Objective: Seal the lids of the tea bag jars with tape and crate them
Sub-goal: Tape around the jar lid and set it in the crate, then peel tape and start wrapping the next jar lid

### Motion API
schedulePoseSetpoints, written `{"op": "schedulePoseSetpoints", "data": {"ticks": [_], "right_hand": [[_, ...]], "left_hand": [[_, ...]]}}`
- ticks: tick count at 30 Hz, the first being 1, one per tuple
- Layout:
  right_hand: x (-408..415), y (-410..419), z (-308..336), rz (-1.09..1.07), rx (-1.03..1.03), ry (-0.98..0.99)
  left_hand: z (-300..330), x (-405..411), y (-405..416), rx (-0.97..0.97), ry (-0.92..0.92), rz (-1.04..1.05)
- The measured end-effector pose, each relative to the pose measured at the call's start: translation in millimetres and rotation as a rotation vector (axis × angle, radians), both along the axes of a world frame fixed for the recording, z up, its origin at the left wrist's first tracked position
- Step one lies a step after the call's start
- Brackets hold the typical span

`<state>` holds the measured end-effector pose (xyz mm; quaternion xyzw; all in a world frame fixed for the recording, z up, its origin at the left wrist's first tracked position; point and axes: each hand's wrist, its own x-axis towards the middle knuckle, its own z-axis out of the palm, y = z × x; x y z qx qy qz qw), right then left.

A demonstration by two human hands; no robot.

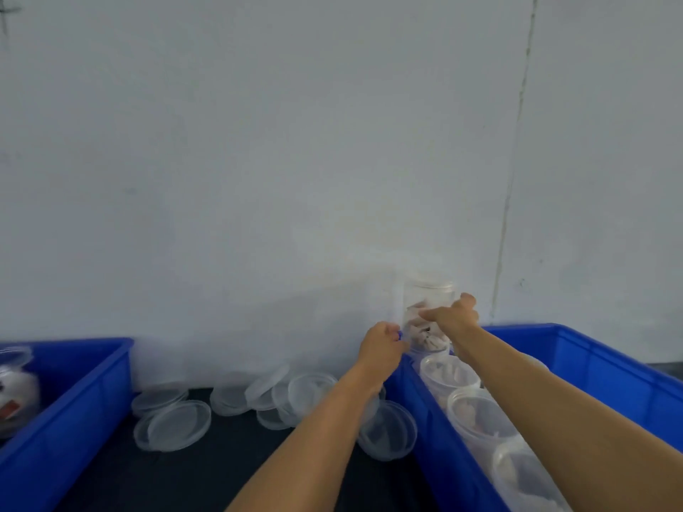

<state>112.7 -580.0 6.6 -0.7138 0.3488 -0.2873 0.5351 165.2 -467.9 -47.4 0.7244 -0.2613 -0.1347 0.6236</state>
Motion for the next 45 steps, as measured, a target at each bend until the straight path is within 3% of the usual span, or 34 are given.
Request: {"op": "schedulePoseSetpoints", "data": {"ticks": [5,10,19,27,33,35,40,45], "right_hand": [[-18.5,48.1,-0.6,-0.126,-0.059,0.000],[-37.3,101.8,-32.4,-0.011,-0.005,-0.140],[-45.2,160.9,-108.6,0.125,0.051,0.137],[-2.4,224.4,-143.1,0.377,-0.124,0.199],[33.0,300.0,-129.7,0.574,-0.150,0.020],[42.0,333.7,-108.1,0.654,-0.113,-0.069],[52.9,412.4,-48.0,0.833,-0.029,-0.233],[52.6,475.7,-31.3,1.026,-0.228,-0.098]], "left_hand": [[2.2,-33.0,80.6,-0.106,0.123,-0.027],[-25.0,-63.1,181.9,-0.068,0.210,0.049],[-92.0,-72.5,311.6,0.000,0.344,0.367],[-83.8,-37.6,333.7,-0.026,0.247,0.544],[-41.1,-49.8,342.8,-0.118,0.012,0.687],[-23.4,-54.7,347.6,-0.019,-0.057,0.787],[26.7,-50.5,381.5,0.496,-0.241,0.935],[24.1,-38.4,476.6,0.874,-0.341,1.076]]}}
